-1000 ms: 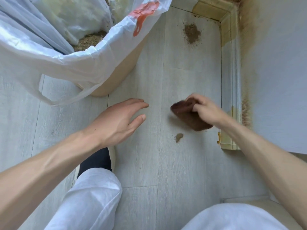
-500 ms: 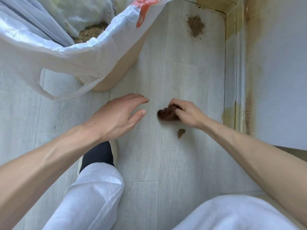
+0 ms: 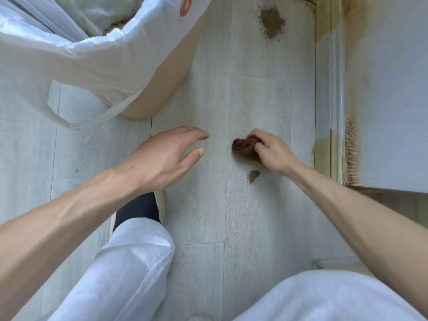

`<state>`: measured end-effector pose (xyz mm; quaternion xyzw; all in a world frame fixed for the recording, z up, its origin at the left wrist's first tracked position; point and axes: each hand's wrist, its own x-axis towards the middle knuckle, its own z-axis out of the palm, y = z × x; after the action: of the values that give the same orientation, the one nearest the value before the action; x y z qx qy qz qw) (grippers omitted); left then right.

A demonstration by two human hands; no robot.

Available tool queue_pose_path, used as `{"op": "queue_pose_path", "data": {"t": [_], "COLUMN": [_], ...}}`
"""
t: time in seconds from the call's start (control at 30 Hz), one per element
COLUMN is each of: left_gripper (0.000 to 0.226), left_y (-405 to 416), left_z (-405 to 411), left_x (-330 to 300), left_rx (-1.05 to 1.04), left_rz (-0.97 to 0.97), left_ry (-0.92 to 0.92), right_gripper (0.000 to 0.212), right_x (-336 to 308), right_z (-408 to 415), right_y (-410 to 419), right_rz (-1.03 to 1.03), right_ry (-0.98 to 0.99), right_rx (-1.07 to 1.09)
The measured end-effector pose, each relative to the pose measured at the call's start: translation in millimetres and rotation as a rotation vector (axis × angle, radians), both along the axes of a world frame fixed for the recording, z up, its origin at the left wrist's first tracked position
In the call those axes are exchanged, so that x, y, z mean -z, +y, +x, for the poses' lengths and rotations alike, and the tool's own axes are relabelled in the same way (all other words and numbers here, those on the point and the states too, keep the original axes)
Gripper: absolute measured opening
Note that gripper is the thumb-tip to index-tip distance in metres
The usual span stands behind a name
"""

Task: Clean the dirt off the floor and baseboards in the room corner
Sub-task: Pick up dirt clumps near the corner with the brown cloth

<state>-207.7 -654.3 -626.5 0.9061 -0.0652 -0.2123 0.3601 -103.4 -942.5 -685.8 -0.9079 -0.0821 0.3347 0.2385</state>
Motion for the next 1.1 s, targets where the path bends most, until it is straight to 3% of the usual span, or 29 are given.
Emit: {"op": "queue_pose_path", "data": {"t": [0.2, 0.33, 0.47, 0.63, 0.87, 0.93, 1.1], "left_gripper": [0.045, 0.045, 0.046, 0.053, 0.046, 0.047, 0.050], "left_y": [-5, -8, -7, -4, -1, -2, -5], "left_z": [4, 3, 1, -1, 0, 0, -2], "left_x": [-2, -2, -1, 2, 3, 3, 1], "left_rx": [0.002, 0.014, 0.025, 0.031, 0.022, 0.026, 0.046], "left_rz": [-0.019, -0.016, -0.011, -0.006, -0.008, -0.005, -0.006], "left_ry": [-0.016, -0.030, -0.025, -0.023, -0.028, -0.024, -0.013], "right_gripper": [0.033, 0.030, 0.031, 0.033, 0.038, 0.041, 0.042], "right_x": [-31, -41, -13, -6, -20, -11, 6], "right_z": [-18, 21, -1, -51, -88, -92, -98], "right_y": [-24, -53, -51, -35, -81, -77, -25], "right_rz": [0.126, 0.035, -0.064, 0.046, -0.023, -0.034, 0.024], "right_ry": [-0.045, -0.143, -0.117, -0.090, -0.192, -0.197, -0.287], "right_rx": [0.246, 0.411, 0.358, 0.339, 0.706, 0.701, 0.417]}}
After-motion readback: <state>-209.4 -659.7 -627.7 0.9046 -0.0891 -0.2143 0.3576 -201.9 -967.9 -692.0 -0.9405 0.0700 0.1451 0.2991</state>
